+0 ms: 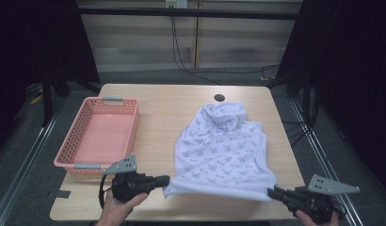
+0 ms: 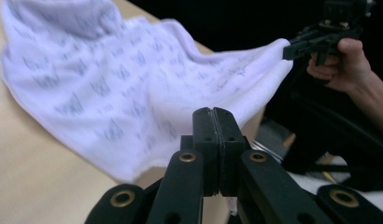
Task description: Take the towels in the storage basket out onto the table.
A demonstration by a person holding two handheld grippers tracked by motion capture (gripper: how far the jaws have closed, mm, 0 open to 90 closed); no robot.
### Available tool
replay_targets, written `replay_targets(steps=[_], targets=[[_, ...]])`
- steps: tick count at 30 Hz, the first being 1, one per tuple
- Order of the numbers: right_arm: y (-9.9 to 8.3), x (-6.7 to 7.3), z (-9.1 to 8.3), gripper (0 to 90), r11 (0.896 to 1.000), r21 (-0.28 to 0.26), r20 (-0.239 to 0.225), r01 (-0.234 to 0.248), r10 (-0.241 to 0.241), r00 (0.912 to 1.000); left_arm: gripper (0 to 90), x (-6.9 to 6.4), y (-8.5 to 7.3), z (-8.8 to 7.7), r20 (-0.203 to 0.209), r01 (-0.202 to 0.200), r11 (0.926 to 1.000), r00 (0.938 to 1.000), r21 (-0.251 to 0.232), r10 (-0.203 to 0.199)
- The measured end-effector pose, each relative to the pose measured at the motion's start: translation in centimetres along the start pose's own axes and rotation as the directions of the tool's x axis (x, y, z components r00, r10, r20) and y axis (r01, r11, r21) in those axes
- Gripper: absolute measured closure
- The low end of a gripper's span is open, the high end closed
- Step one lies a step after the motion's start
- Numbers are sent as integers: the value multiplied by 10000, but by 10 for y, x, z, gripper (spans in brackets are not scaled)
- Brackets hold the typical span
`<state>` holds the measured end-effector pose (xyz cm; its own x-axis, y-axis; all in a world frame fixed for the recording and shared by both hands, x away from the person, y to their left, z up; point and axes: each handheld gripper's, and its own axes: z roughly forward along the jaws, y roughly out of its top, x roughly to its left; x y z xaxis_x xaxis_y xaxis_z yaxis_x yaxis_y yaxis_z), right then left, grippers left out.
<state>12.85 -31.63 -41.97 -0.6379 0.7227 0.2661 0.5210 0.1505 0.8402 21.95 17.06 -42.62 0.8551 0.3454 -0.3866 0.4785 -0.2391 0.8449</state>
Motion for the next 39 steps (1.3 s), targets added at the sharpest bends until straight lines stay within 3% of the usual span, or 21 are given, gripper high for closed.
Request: replay_targets(steps=[3, 5, 7, 8, 10, 12, 13, 14, 16, 19, 21, 22, 23, 24, 26, 27, 28, 31, 33, 34, 39], targets=[[-14, 6, -5, 681, 9996, 267, 25, -8, 7, 10000, 867, -7, -20, -2, 217, 199, 9989, 9995, 434, -209], [-18, 0, -5, 586, 9994, 334, 378, -99, 86, 9992, 745, -2, -27, -1, 30, 131, 9977, 9999, 670, -133], [-18, -3, -5, 549, 9994, 253, 361, -215, 206, 9991, 748, 3, -26, -3, -259, 52, 9978, 9997, 666, -35], [-17, -6, -8, 526, 9993, 345, 947, -139, 105, 9955, 740, 6, -25, -3, -315, 156, 9982, 9994, 571, -138], [-16, -7, -9, 521, 9992, 334, 1017, -218, 183, 9946, 740, 17, -21, 1, -485, 367, 9964, 9983, 767, -331], [-16, -19, -7, 516, 9993, 360, 1329, -25, -23, 9911, 738, 32, -16, 17, -390, 381, 9937, 9987, 1051, -342], [-16, -19, -7, 516, 9993, 360, 1329, -25, -23, 9911, 738, 32, -16, 17, -390, 381, 9937, 9987, 1051, -342], [-16, -29, -1, 506, 9993, 367, 1262, -22, -24, 9920, 739, 42, -11, 34, -383, 397, 9911, 9987, 1268, -351], [-14, -39, 12, 506, 9974, 709, 1252, 91, -180, 9920, 731, 50, -5, 50, -560, 206, 9888, 9984, 1480, -124], [-10, -56, 36, 504, 9930, 1174, 991, 151, -268, 9947, 689, 64, 3, 73, -715, 288, 9850, 9973, 1699, -169], [-8, -60, 44, 502, 9893, 1444, 934, 199, -336, 9951, 661, 68, 4, 84, -742, 286, 9806, 9971, 1940, -144], [-5, -67, 60, 489, 9824, 1835, 867, 351, -517, 9949, 648, 71, 3, 100, -944, 28, 9710, 9953, 2390, 203], [-4, -72, 67, 484, 9791, 1995, 868, 404, -587, 9945, 627, 71, 3, 100, -944, 28, 9710, 9953, 2390, 203], [-3, -76, 73, 481, 9763, 2130, 895, 385, -587, 9943, 613, 75, 0, 114, -1042, 110, 9617, 9944, 2737, 182], [0, -84, 80, 474, 9747, 2211, 1078, 316, -566, 9926, 598, 73, -2, 122, -1167, -169, 9496, 9916, 3130, 561], [0, -84, 80, 474, 9747, 2211, 1078, 316, -566, 9926, 601, 73, -2, 122, -1167, -169, 9496, 9916, 3130, 561], [1, -88, 83, 474, 9753, 2194, 1116, 275, -531, 9923, 601, 70, -3, 122, -1362, -535, 9459, 9854, 3201, 1019], [0, -97, 90, 471, 9714, 2363, 1207, 230, -528, 9913, 871, 65, -7, 116, -1601, -1104, 9307, 9714, 3488, 1752], [0, -97, 92, 471, 9689, 2462, 1214, 257, -571, 9910, 888, 66, -8, 111, -1626, -989, 9296, 9727, 3549, 1656], [-2, -97, 97, 471, 9631, 2655, 1111, 452, -771, 9908, 889, 66, -8, 106, -1690, -992, 9233, 9705, 3711, 1722], [1, -96, 100, 472, 9656, 2540, 1014, 551, -832, 9914, 892, 67, -18, 82, -1589, -627, 9281, 9788, 3669, 1290]])
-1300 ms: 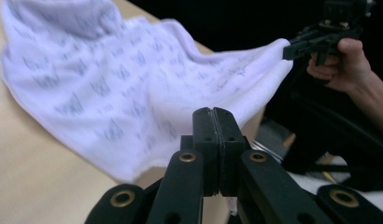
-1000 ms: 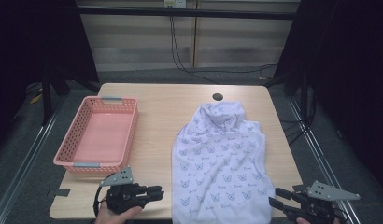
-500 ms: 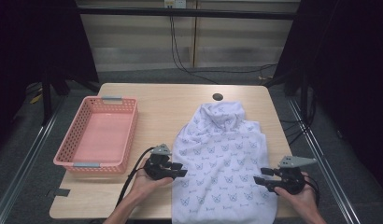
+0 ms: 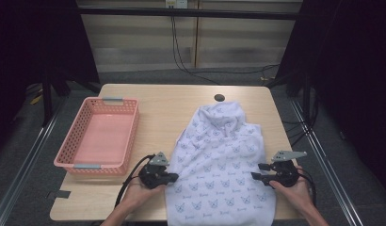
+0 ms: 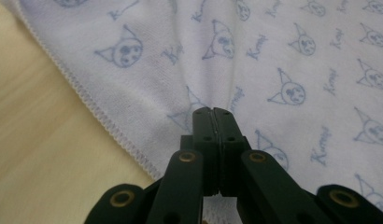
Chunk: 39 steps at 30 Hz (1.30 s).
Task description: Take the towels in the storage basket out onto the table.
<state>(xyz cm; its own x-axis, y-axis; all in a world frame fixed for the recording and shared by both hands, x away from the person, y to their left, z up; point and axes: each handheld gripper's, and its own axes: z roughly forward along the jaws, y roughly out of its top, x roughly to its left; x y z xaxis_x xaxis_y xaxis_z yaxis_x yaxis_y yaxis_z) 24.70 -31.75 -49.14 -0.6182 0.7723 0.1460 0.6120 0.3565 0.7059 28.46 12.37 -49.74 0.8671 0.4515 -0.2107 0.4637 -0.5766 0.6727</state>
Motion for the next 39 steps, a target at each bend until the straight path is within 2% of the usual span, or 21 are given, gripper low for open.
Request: replay_targets(steps=[1, 5, 6, 8, 9, 11, 13, 14, 16, 17, 18, 21, 23, 27, 29, 31, 33, 34, 35, 37, 39], targets=[[1, 0, 2, 473, 10000, 56, -59, -28, 28, 10000, 892, 3, -10, -8, 242, 409, 9991, 9989, -141, -405], [3, 3, 11, 490, 9992, 318, -109, 251, -248, 9996, 867, 5, -15, -15, 275, 600, 9973, 9979, -424, -588], [5, 5, 14, 491, 9985, 411, -72, 366, -364, 9993, 777, 9, -13, -16, 334, 740, 9949, 9969, -687, -718], [6, 6, 16, 563, 9976, 440, 137, 537, -543, 9984, 691, 15, -9, -17, 412, 981, 9886, 9947, -1140, -939], [5, 7, 16, 616, 9969, 461, 298, 644, -658, 9974, 666, 19, 0, -15, -84, 924, 9853, 9955, -1436, -946], [2, 8, 12, 714, 9965, 492, 284, 674, -688, 9972, 681, 23, 5, -8, -135, 813, 9876, 9964, -1344, -839], [-2, 11, 8, 816, 9964, 581, 9, 612, -614, 9981, 723, 21, 6, 2, -234, 653, 9951, 9975, -748, -673], [-4, 13, 6, 847, 9962, 642, -173, 590, -580, 9982, 780, 18, 5, 5, -389, 386, 9976, 9984, -583, -409], [-6, 15, 3, 858, 9957, 720, -332, 586, -563, 9979, 879, 16, 5, 4, -432, 218, 9987, 9988, -463, -238], [-13, 21, -4, 866, 9941, 901, -754, 611, -544, 9957, 886, 11, 3, 1, -371, 33, 9998, 9993, -206, -41], [-15, 23, -7, 871, 9935, 957, -915, 613, -526, 9944, 889, 7, -1, -2, -189, 168, 9997, 9997, -163, -171], [-22, 29, -14, 876, 9919, 1132, -1318, 582, -430, 9903, 895, 0, -6, -6, -100, 181, 9998, 9998, -67, -182], [-26, 36, -19, 881, 9873, 1351, -1464, 840, -640, 9872, 896, -12, -17, -15, 289, 328, 9994, 9990, 131, -332], [-27, 48, -21, 881, 9803, 1567, -1898, 1200, -893, 9777, 895, -28, -29, -26, 608, 124, 9986, 9980, 510, -155], [-26, 58, -26, 880, 9779, 1460, -2317, 1493, -1130, 9662, 894, -34, -31, -38, 1039, 205, 9997, 9943, 155, -220], [-25, 64, -32, 875, 9822, 1233, -2519, 1416, -1071, 9618, 893, -34, -31, -41, 1219, 295, 9996, 9921, -18, -290], [-25, 67, -35, 786, 9861, 1024, -2389, 1311, -1036, 9655, 878, -29, -31, -42, 1372, 608, 9972, 9891, -438, -543], [-25, 67, -35, 786, 9861, 1024, -2389, 1311, -1036, 9655, 833, -29, -31, -42, 1372, 608, 9972, 9891, -438, -543], [-25, 65, -35, 750, 9895, 866, -2208, 1154, -939, 9708, 833, -25, -29, -39, 1252, 867, 9945, 9890, -591, -788], [-20, 53, -35, 652, 9963, 394, -1801, 768, -686, 9813, 796, -19, -22, -38, 1189, 744, 9941, 9908, -792, -646], [-13, 44, -38, 634, 9980, 82, -1506, 621, -602, 9868, 759, -14, -12, -38, 1154, 854, 9894, 9907, -1173, -719]])
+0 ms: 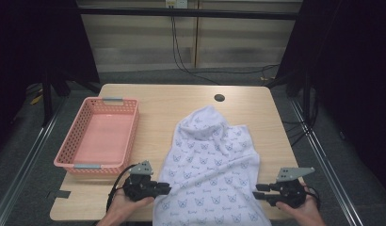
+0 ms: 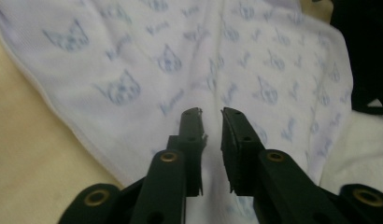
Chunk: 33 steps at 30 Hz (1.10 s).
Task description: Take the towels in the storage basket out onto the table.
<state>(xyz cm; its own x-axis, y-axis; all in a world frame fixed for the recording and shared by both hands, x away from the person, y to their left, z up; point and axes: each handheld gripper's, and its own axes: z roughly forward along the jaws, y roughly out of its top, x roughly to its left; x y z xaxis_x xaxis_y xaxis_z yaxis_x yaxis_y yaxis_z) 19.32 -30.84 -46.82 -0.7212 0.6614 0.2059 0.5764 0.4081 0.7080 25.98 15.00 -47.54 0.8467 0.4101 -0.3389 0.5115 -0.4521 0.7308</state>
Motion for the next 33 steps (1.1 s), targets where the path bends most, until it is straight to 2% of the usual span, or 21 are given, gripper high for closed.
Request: replay_targets(steps=[1, 2, 3, 5, 6, 8, 12, 13, 14, 15, 17, 19, 20, 21, 22, 25, 26, 29, 30, 31, 33], targets=[[8, -9, -4, 593, 9994, -332, 426, -62, 76, 9991, 733, 4, 7, 2, -253, -6, 9997, 9997, -243, 0], [8, -9, -4, 593, 9994, -332, 426, -62, 76, 9991, 725, 4, 7, 2, -253, -6, 9997, 9997, -243, 0], [18, -21, -4, 578, 9980, -630, 756, -88, 135, 9970, 708, 9, 13, 7, -423, 29, 9995, 9991, -303, -42], [21, -25, -2, 562, 9976, -685, 926, -127, 191, 9955, 704, 20, 21, 18, -541, 75, 9998, 9985, -182, -85], [31, -39, 5, 543, 9970, -763, 1341, -155, 256, 9906, 713, 27, 26, 26, -743, -25, 10000, 9972, 69, 30], [34, -44, 7, 532, 9963, -838, 1460, -210, 332, 9887, 722, 33, 29, 31, -909, -92, 9999, 9958, 127, 103], [51, -68, 23, 499, 9936, -965, 1755, -593, 756, 9816, 713, 51, 33, 44, -1242, 105, 9996, 9922, 256, -73], [53, -72, 28, 492, 9946, -833, 1837, -624, 769, 9800, 721, 52, 32, 46, -1263, 78, 9989, 9920, 473, -17], [54, -75, 34, 484, 9955, -711, 1780, -629, 747, 9812, 792, 51, 31, 48, -1250, -52, 9974, 9921, 725, 143], [55, -77, 37, 484, 9956, -638, 1700, -683, 783, 9823, 873, 47, 28, 50, -1414, -382, 9954, 9887, 878, 504], [54, -80, 46, 484, 9967, -323, 1733, -738, 783, 9818, 900, 44, 27, 48, -1441, -290, 9938, 9886, 1077, 445], [51, -80, 50, 527, 9975, -122, 1651, -690, 700, 9838, 900, 42, 25, 44, -1450, -373, 9921, 9879, 1199, 547], [47, -78, 48, 700, 9976, 16, 1371, -686, 678, 9882, 900, 39, 18, 38, -1260, -121, 9932, 9917, 1162, 268], [47, -78, 48, 700, 9976, 16, 1371, -686, 678, 9882, 900, 39, 18, 38, -1260, -121, 9932, 9917, 1162, 268], [43, -73, 45, 803, 9976, 108, 1107, -684, 668, 9916, 900, 37, 14, 35, -1157, -153, 9926, 9928, 1206, 294], [33, -59, 38, 833, 9978, 327, 699, -571, 547, 9961, 900, 17, -2, 23, -721, -313, 9886, 9965, 1471, 423], [33, -59, 38, 833, 9978, 327, 699, -571, 547, 9961, 900, 17, -2, 23, -721, -313, 9886, 9965, 1471, 423], [21, -39, 27, 838, 9979, 508, 459, -395, 372, 9983, 900, 0, -12, 18, -216, -361, 9842, 9989, 1733, 404], [17, -33, 24, 837, 9981, 541, 401, -306, 284, 9988, 900, -4, -15, 17, 127, -404, 9838, 9992, 1746, 388], [11, -27, 20, 835, 9973, 656, 360, -321, 297, 9989, 900, -7, -15, 16, 186, -499, 9814, 9987, 1856, 473], [4, -20, 17, 818, 9965, 770, 278, -325, 304, 9992, 870, -6, -13, 15, 297, -368, 9893, 9990, 1412, 329]])
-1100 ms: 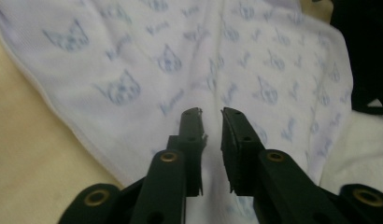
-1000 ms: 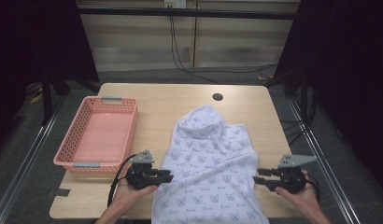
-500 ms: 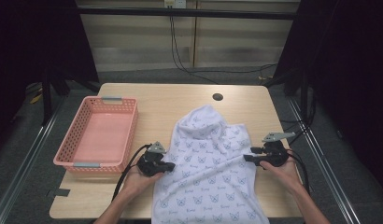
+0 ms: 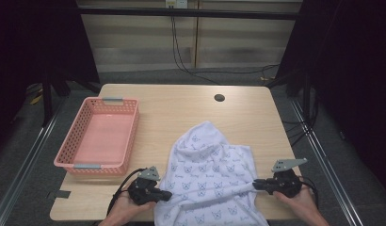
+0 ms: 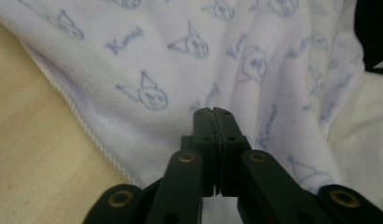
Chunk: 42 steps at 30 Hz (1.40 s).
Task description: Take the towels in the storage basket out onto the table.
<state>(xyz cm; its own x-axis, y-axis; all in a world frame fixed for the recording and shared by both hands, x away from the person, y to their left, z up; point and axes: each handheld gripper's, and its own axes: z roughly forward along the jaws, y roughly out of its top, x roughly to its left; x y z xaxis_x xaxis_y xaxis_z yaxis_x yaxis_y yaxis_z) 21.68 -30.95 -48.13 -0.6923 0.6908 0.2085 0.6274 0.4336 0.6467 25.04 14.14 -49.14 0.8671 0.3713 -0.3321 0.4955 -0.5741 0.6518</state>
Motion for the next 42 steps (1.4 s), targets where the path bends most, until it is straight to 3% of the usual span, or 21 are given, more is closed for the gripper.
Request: replay_targets(steps=[1, 2, 3, 5, 6, 7, 8, 13, 18, 20, 21, 22, 24, 28, 29, 30, 32, 35, 37, 38, 42], targets=[[-2, 2, -2, 724, 10000, -61, 4, -58, 58, 10000, 808, 9, 8, -3, 13, 237, 9980, 9997, -584, -236], [-2, 2, -2, 724, 10000, -61, 4, -58, 58, 10000, 806, 9, 8, -3, 13, 237, 9980, 9997, -584, -236], [6, -5, -3, 636, 9991, -409, 331, -84, 98, 9994, 790, 19, 19, -4, -350, 368, 9936, 9986, -1067, -407], [17, -16, -4, 594, 9957, -894, 424, -251, 290, 9987, 789, 31, 31, 0, -711, 345, 9908, 9965, -1308, -441], [17, -16, -4, 594, 9957, -894, 424, -251, 290, 9987, 781, 31, 31, 0, -711, 345, 9908, 9965, -1308, -441], [25, -24, -3, 594, 9943, -1018, 587, -307, 368, 9976, 781, 42, 39, 8, -953, 498, 9891, 9934, -1386, -634], [41, -40, 2, 561, 9916, -1247, 1005, -336, 463, 9939, 762, 46, 42, 11, -1048, 478, 9901, 9926, -1320, -619], [65, -81, 31, 491, 9894, -1225, 1656, -774, 973, 9814, 731, 58, 47, 26, -1261, 579, 9935, 9895, -982, -701], [69, -91, 48, 520, 9886, -977, 1515, -1145, 1285, 9801, 728, 54, 42, 27, -1256, 524, 9959, 9902, -737, -614], [70, -90, 53, 718, 9906, -809, 1153, -1103, 1192, 9862, 729, 51, 38, 23, -1156, 615, 9964, 9910, -585, -679], [72, -88, 52, 838, 9891, -960, 1053, -1118, 1218, 9870, 729, 47, 34, 21, -984, 746, 9958, 9920, -535, -796], [72, -88, 52, 838, 9891, -960, 1053, -1118, 1218, 9870, 730, 47, 34, 21, -984, 746, 9958, 9920, -535, -796], [78, -84, 42, 867, 9782, -1666, 757, -1236, 1377, 9876, 730, 40, 27, 17, -868, 789, 9959, 9928, -441, -825], [94, -68, 21, 869, 9674, -2395, 414, -821, 947, 9946, 720, 26, 17, 11, -748, 780, 9966, 9940, -283, -799], [98, -60, 14, 870, 9634, -2600, 300, -650, 753, 9967, 720, 21, 13, 9, -722, 821, 9963, 9939, -240, -837], [99, -37, 1, 869, 9586, -2839, -160, -241, 204, 9997, 697, 19, 11, 8, -682, 813, 9964, 9942, -233, -827], [97, -29, -1, 869, 9603, -2790, -255, -60, -12, 9997, 688, 16, 8, 5, -684, 786, 9966, 9944, -267, -802], [72, 4, -1, 868, 9734, -2257, -654, 405, -566, 9963, 659, 18, 9, -1, -760, 731, 9953, 9941, -629, -778], [52, 18, 4, 868, 9820, -1828, -889, 472, -643, 9940, 651, 23, 18, -7, -797, 809, 9863, 9925, -1437, -930], [37, 26, 11, 867, 9888, -1415, -1028, 472, -621, 9928, 653, 25, 20, -8, -798, 819, 9834, 9922, -1619, -957], [15, 33, 20, 867, 9971, -534, -1138, 534, -592, 9917, 651, 32, 37, -7, -960, 811, 9720, 9899, -2204, -1043]])
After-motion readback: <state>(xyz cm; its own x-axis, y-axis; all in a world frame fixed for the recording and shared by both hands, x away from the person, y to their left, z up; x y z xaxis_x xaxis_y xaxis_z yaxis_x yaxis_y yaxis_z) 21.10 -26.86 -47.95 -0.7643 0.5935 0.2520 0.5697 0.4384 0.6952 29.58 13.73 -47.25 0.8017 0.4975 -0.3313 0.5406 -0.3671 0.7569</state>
